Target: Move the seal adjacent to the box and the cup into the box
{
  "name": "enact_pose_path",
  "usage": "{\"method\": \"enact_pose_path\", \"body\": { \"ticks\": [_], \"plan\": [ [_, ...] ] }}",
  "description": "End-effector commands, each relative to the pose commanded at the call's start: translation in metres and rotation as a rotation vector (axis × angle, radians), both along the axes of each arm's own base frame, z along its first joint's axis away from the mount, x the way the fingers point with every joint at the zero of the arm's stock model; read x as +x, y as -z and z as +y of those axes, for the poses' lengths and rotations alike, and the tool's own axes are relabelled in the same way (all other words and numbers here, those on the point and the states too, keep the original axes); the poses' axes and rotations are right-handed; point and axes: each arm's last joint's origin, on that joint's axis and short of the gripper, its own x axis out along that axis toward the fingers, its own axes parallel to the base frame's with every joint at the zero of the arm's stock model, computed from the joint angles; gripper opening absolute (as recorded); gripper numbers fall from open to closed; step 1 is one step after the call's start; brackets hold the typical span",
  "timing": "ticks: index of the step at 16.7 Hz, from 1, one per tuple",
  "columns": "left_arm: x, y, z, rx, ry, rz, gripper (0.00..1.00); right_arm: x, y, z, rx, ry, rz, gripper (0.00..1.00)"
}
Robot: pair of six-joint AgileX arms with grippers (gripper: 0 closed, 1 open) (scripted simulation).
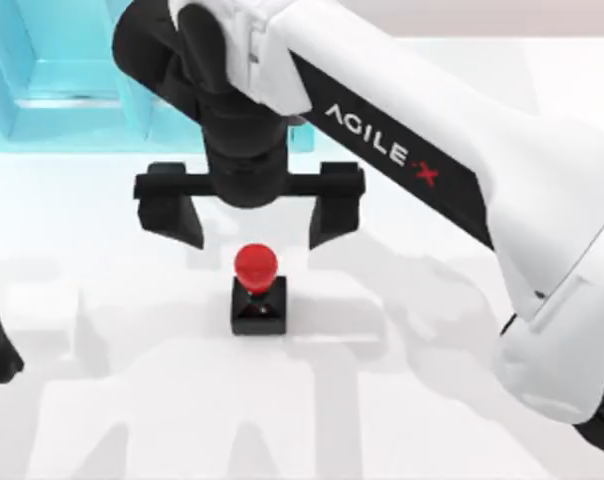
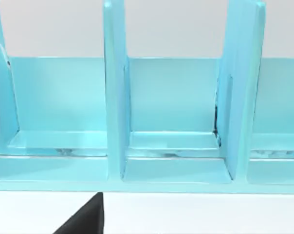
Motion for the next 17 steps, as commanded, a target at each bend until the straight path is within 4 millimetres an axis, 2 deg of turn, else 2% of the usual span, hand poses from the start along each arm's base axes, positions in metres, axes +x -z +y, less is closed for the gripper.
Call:
{"method": "enact_pose_path", "body": {
  "ticks": [7,9,14,17],
  "plan": [
    [0.000,0.000,0.000,0.000,0.000,0.000,1.00,0.003,0.005,0.000,0.005,0.001,-0.004,1.00],
    [0.000,0.000,0.000,0.000,0.000,0.000,1.00,0.006,0.018,0.002,0.005,-0.001,-0.004,1.00],
    [0.000,0.000,0.000,0.000,0.000,0.000,1.00,0.008,0.065,0.001,-0.006,0.000,0.005,1.00],
    [0.000,0.000,0.000,0.000,0.000,0.000,1.00,0.008,0.079,0.000,0.000,0.000,0.000,1.00]
  ]
}}
